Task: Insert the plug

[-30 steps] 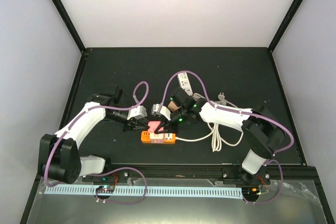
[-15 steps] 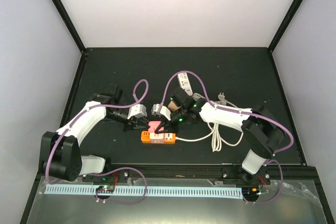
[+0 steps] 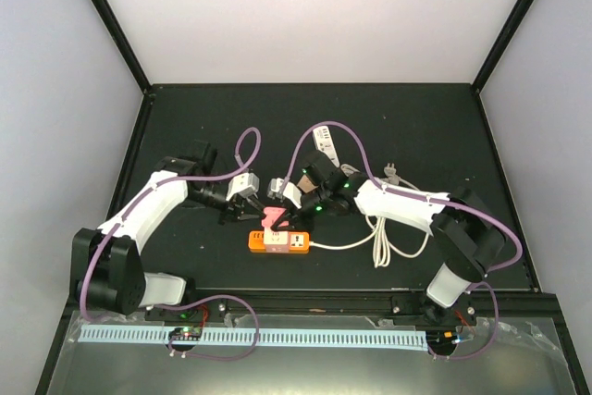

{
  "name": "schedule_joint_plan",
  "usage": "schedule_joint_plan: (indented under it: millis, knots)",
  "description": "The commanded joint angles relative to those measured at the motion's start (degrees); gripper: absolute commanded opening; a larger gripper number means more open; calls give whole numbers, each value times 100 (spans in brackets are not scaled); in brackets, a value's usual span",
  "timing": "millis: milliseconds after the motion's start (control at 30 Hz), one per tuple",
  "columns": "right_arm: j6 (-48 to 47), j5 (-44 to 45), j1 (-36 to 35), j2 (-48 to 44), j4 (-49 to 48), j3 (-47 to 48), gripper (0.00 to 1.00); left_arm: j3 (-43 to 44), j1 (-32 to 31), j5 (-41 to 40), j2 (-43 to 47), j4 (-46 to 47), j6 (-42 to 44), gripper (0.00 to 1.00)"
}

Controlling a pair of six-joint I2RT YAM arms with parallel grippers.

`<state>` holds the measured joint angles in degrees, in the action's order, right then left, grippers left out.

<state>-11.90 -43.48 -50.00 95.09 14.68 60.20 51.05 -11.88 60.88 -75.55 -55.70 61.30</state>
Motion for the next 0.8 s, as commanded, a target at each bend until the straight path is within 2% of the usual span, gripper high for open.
schedule_joint_plan:
  millis: [0, 67, 267, 500, 567, 600, 667, 700, 767]
  knots:
    - [23, -405, -88, -226, -330, -102, 32, 426, -34, 307, -93, 22, -70, 1]
    - [-6, -427, -84, -280, -345, -129, 39, 439, -34, 298, -67, 34, -107, 2]
    - [-44, -519, -88, -402, -364, -216, 34, 461, -10, 301, -12, -10, -103, 2]
    - [-43, -530, -84, -467, -342, -270, 3, 493, 75, 327, -43, -125, 46, 2]
    - [-30, -499, -89, -496, -377, -286, 1, 487, 80, 312, -46, -166, 107, 2]
    - [-10, -449, -87, -509, -422, -304, 1, 478, 76, 281, -52, -194, 150, 10]
    - [45, -276, -87, -507, -549, -354, 1, 409, 80, 165, -61, -233, 262, 60]
    - [66, -177, -84, -502, -624, -392, 1, 328, 80, 86, -47, -228, 393, 76]
    - [91, -39, -89, -478, -823, -491, 1, 37, 81, -171, 38, -20, 628, 94]
